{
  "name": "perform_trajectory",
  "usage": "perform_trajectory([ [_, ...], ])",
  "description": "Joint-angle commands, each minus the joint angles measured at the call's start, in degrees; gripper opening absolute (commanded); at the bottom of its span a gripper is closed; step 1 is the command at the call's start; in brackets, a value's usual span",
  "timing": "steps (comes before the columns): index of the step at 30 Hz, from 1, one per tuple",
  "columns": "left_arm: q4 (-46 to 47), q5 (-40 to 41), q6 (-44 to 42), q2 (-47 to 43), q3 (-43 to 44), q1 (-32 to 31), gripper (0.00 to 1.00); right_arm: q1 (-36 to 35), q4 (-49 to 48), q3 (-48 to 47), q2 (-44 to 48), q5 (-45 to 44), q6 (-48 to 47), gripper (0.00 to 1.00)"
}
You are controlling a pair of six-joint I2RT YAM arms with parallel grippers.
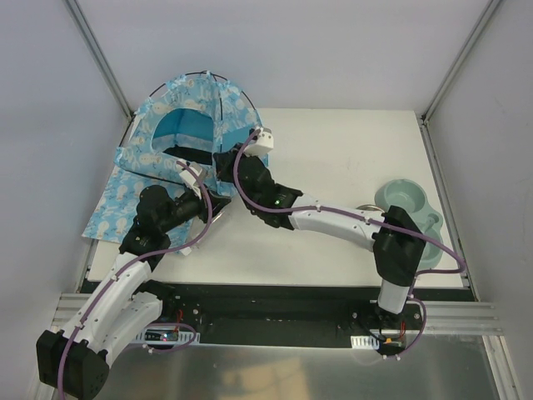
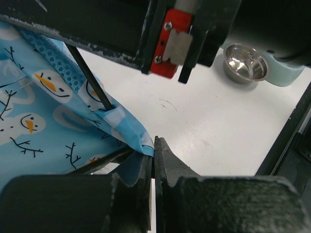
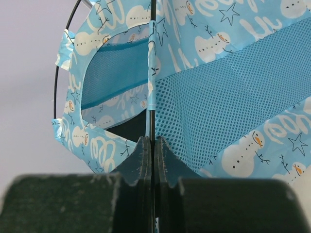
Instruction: Set up the pet tent
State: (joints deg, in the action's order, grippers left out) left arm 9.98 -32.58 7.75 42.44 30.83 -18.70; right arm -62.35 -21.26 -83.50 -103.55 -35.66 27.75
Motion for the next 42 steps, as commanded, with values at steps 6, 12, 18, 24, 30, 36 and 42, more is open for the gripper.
perform_trajectory([
  [6, 0.22, -6.63, 1.66, -1.74, 2.83, -1.60, 0.00, 0.03, -2.73, 0.62, -2.10, -2.05, -4.37, 0.00],
  [12, -0.57, -4.52, 0.95, -1.48, 3.27, -1.60, 0.00, -0.32, -5.72, 4.22, 0.80, 1.29, -5.95, 0.00],
  [18, -2.33, -3.20, 0.25, -2.00, 3.71, -1.60, 0.00, -1.20, -9.06, 7.38, 2.03, 1.56, -8.15, 0.00],
  [24, -4.35, -1.96, -0.63, -2.01, 3.71, -1.60, 0.00, -1.20, -10.03, 7.83, 4.14, 1.20, -6.75, 0.00],
  [30, -4.44, -2.31, -0.10, -2.09, 4.33, -1.60, 0.00, -1.20, -8.02, 6.34, 3.44, -0.02, -4.64, 0.00],
  [36, -4.79, -2.84, 0.86, -2.36, 5.73, -1.69, 0.00, -1.37, -6.96, 5.02, 0.72, -1.08, -7.09, 0.00],
  [42, -5.49, -2.49, 1.04, -3.06, 6.61, -1.60, 0.00, -1.64, -6.08, 4.93, -0.43, -1.43, -8.06, 0.00],
])
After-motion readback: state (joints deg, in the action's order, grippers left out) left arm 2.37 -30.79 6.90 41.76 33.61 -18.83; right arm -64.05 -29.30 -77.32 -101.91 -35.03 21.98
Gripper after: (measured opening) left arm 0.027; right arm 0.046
